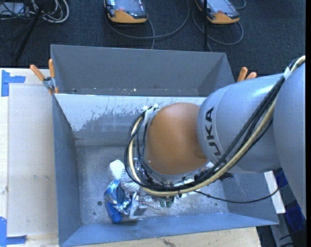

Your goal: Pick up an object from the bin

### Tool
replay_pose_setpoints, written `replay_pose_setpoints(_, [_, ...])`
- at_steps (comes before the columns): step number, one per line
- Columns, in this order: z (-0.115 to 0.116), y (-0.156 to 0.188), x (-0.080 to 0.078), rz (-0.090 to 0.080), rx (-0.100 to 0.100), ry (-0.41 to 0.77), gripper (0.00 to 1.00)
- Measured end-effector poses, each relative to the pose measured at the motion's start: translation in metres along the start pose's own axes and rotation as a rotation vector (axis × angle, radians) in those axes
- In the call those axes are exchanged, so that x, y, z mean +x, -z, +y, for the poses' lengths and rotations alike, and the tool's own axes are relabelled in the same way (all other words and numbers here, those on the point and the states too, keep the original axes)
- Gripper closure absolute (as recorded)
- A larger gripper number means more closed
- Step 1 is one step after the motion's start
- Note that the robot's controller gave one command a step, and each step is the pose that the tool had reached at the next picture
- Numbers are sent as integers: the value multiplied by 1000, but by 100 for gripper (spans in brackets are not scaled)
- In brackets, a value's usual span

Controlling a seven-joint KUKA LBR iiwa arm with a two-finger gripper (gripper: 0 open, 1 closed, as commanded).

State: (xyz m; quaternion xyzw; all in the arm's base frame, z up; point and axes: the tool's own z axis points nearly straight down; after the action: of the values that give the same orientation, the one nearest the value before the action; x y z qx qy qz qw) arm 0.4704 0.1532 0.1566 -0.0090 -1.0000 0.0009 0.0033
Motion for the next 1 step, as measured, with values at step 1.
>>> replay_pose_setpoints(1, [2,2,0,-4,-1,111,0])
